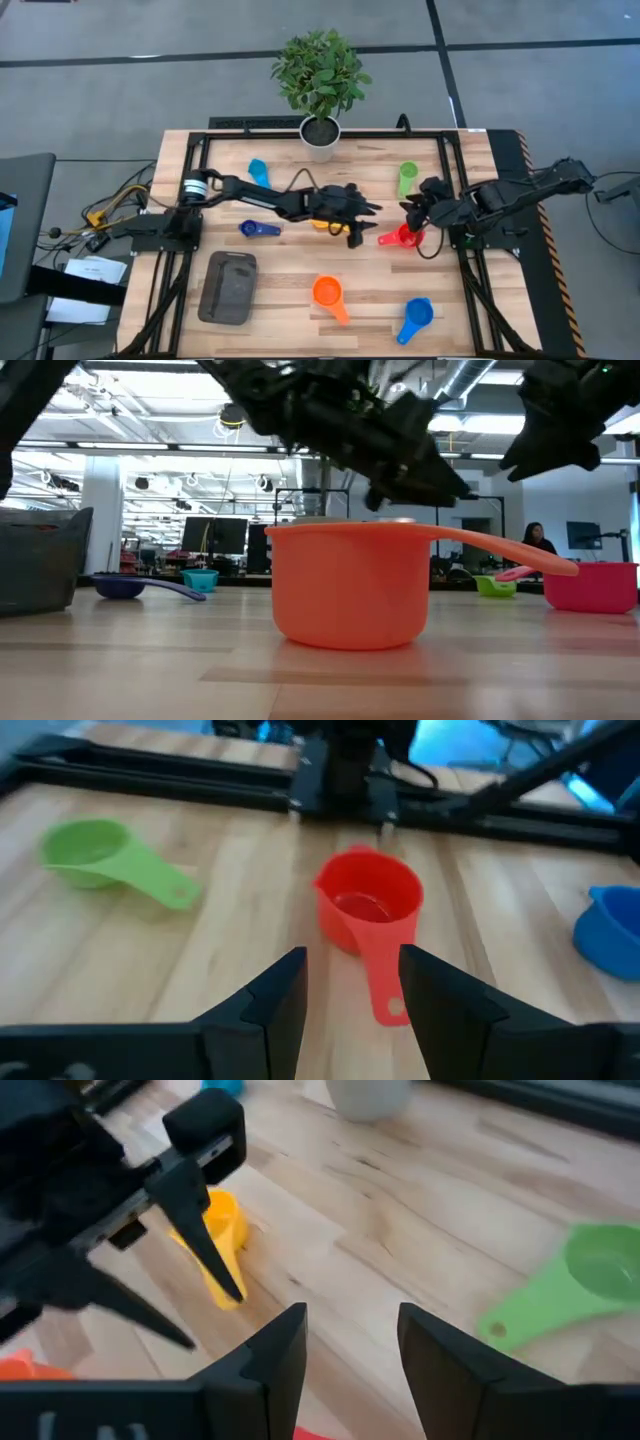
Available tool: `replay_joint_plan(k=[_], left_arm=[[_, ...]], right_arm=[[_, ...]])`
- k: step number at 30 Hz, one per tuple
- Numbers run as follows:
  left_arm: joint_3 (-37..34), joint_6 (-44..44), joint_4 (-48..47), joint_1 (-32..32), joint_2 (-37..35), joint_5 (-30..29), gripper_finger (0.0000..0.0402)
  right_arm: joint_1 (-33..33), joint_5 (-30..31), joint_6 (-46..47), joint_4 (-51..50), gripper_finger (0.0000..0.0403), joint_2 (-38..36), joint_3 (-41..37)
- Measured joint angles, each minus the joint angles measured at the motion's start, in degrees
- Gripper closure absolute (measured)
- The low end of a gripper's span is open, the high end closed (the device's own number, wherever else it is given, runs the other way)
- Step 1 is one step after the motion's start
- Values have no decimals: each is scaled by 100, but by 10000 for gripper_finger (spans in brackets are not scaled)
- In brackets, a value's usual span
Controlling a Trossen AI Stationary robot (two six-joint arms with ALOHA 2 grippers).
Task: Nest measuring cups in basket
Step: Stack the red measuring cup on top of the orange measuring cup
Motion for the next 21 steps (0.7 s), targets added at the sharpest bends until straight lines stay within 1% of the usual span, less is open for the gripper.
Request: replay_joint_plan(k=[5, 9, 13, 16, 19, 21], left_arm=[[1012, 122, -204, 0, 723, 46, 252], [1813, -228, -189, 7, 1272, -33, 252], [2505, -698, -478, 7, 1746, -194, 252], [2842, -801, -649, 11, 1996, -388, 252], [3021, -778, -669, 10, 2174, -678, 252], [3125, -784, -675, 20, 2279, -742, 252]], right_arm=[[13, -65, 499, -582, 223, 22, 154], [21, -234, 594, -881, 233, 24, 244], [-11, -242, 594, -1152, 241, 15, 335], [-86, -225, 581, -1336, 245, 12, 405], [-159, -225, 465, -1441, 247, 15, 417], [-200, -227, 443, -1464, 248, 13, 419]])
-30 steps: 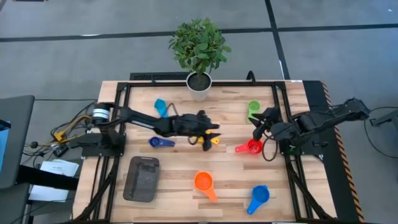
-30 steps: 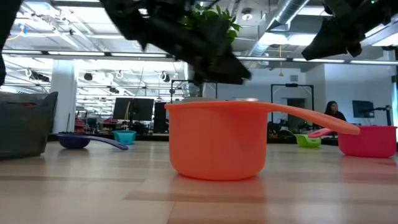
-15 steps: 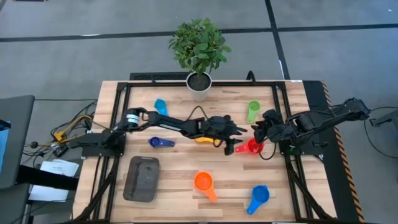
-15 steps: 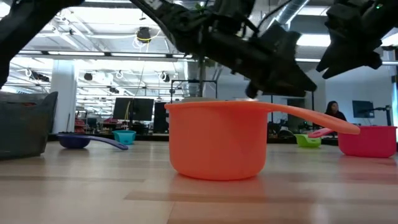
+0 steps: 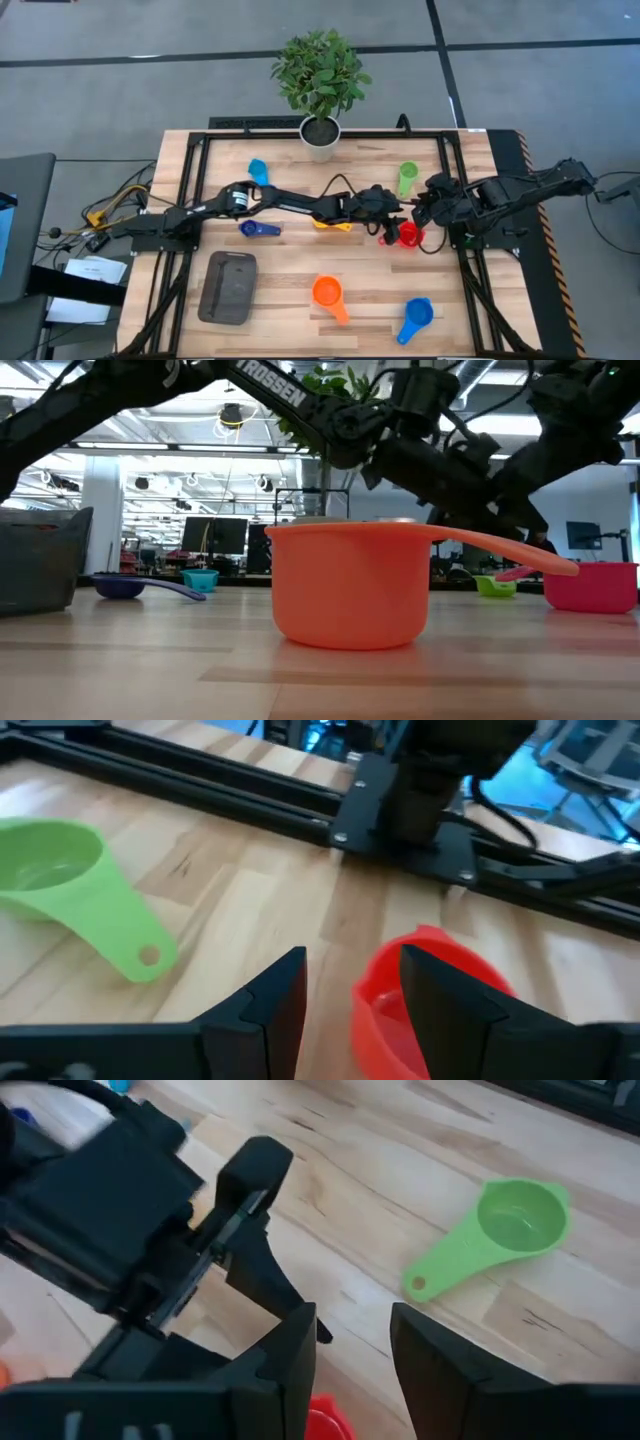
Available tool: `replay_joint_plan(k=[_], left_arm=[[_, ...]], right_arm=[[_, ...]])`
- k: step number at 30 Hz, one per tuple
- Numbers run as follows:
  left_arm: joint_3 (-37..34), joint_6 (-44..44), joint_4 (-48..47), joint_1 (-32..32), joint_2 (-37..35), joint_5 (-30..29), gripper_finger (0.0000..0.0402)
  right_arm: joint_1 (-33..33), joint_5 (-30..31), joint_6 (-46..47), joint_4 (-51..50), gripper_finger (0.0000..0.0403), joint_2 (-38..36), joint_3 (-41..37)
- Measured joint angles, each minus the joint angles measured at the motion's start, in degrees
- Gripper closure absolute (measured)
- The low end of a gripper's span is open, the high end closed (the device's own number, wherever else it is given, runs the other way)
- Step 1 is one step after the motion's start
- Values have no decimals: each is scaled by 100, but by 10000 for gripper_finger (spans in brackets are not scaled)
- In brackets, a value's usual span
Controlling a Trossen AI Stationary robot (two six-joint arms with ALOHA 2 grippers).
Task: Nest measuring cups in basket
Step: Stack the red measuring cup on top of the orange measuring cup
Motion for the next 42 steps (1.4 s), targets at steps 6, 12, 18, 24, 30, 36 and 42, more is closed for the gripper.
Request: replay_joint_plan(k=[6, 12, 18, 24, 30, 36, 42], left_arm=[[3, 7, 4, -3, 9, -90, 252], [34, -13, 143, -77, 104, -104, 252], [19, -209, 150, -174, 242, 0, 252], [19, -93, 121, -188, 275, -7, 252], [19, 10, -183, -173, 275, -16, 252], [19, 13, -383, -131, 275, 46, 253], [19, 26, -382, -120, 275, 46, 285]], right_arm=[[-28, -2, -110, -132, 247, 0, 0], [-3, -4, -119, -123, 246, 5, 0], [88, -20, -24, -106, 253, 8, 0], [246, -31, 198, -110, 254, 9, 0], [422, -33, 332, -110, 254, 9, 0], [418, -35, 305, -110, 262, 9, 0], [347, -36, 153, -112, 270, 7, 0]])
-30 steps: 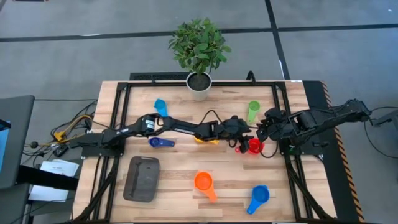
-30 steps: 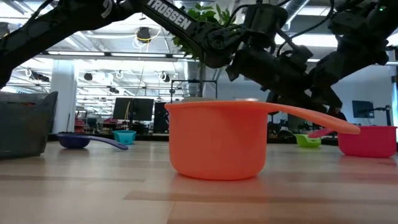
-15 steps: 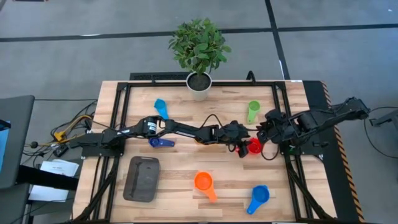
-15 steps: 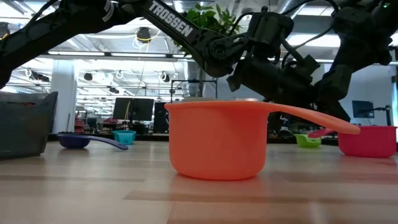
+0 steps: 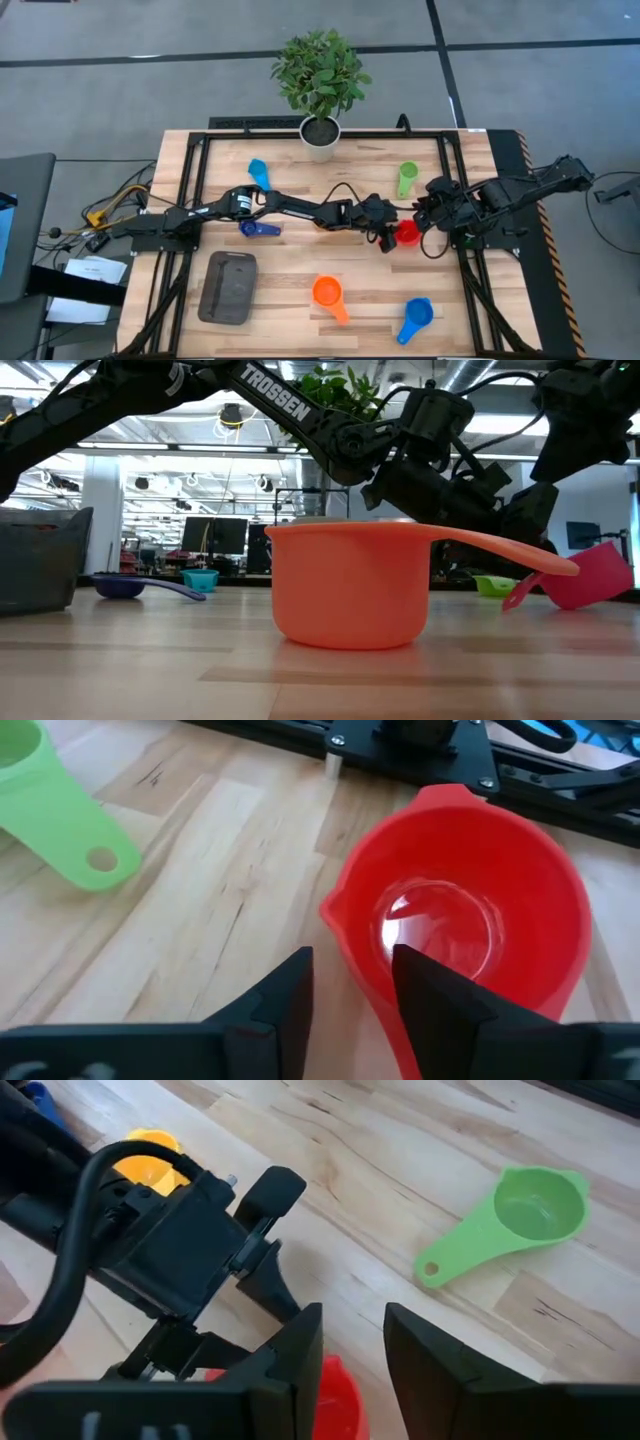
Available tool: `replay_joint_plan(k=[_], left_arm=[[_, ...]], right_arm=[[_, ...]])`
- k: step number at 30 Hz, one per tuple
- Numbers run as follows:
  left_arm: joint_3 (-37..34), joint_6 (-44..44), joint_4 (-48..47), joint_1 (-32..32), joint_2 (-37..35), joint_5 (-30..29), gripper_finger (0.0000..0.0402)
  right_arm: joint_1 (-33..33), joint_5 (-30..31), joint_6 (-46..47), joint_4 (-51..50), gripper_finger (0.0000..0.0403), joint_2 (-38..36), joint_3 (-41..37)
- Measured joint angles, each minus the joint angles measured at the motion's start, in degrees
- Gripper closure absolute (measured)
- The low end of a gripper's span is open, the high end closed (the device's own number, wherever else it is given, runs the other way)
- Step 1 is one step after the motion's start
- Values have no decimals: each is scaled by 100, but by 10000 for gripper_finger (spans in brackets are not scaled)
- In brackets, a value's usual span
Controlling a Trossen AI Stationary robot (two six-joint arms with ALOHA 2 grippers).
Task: Nest measuring cups in basket
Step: Stack the red measuring cup on top of the orange measuring cup
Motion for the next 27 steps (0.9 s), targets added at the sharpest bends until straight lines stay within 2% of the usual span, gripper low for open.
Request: replay_joint_plan(k=[6, 14, 27], left_arm=[[0, 245, -63, 13, 0, 244, 344], [0, 363, -64, 9, 0, 349, 396], [-7, 531, -1199, -29, -393, 173, 400]], right_arm=[[-4, 1, -150, 3, 273, 0, 0], [-4, 1, -257, 4, 271, 0, 0], [21, 14, -292, -11, 279, 0, 0]])
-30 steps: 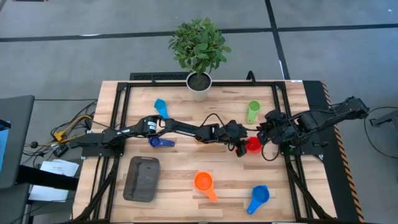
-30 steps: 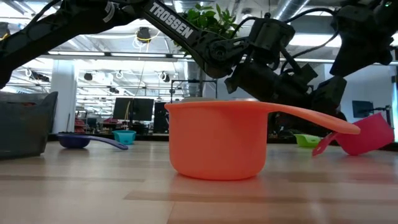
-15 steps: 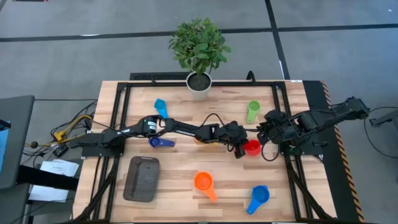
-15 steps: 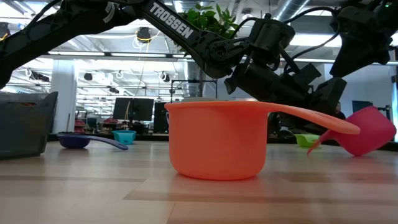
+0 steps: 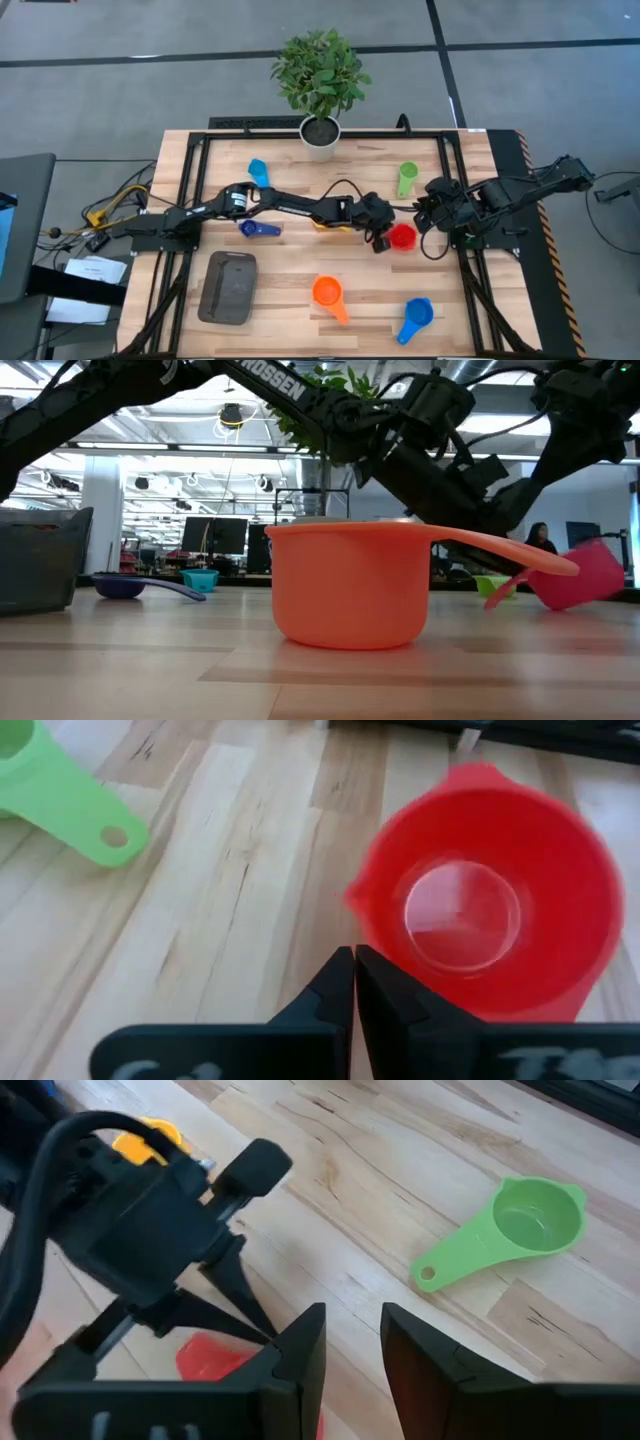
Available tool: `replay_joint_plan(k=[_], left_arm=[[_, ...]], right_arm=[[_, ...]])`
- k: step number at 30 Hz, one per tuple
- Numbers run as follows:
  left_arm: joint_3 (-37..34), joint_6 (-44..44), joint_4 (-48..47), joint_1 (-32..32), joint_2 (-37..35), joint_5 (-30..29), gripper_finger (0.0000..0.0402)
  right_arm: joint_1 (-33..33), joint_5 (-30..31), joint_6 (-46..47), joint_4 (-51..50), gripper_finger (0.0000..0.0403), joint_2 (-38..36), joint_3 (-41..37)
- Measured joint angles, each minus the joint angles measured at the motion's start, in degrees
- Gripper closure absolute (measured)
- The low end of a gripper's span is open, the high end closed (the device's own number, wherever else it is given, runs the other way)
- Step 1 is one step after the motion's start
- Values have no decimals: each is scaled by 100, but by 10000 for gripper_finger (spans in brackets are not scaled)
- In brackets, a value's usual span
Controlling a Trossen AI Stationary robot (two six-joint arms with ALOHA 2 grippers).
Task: Nest measuring cups in basket
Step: Stack the red measuring cup on top of the orange measuring cup
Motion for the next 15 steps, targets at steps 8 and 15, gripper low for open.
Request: replay_joint_plan(k=[8, 15], left_arm=[[99, 23, -66, -118, -47, 111, 400], [379, -133, -31, -52, -51, 140, 374]], right_arm=[[0, 21, -17, -7, 276, 0, 0], [0, 21, -32, -11, 266, 0, 0]])
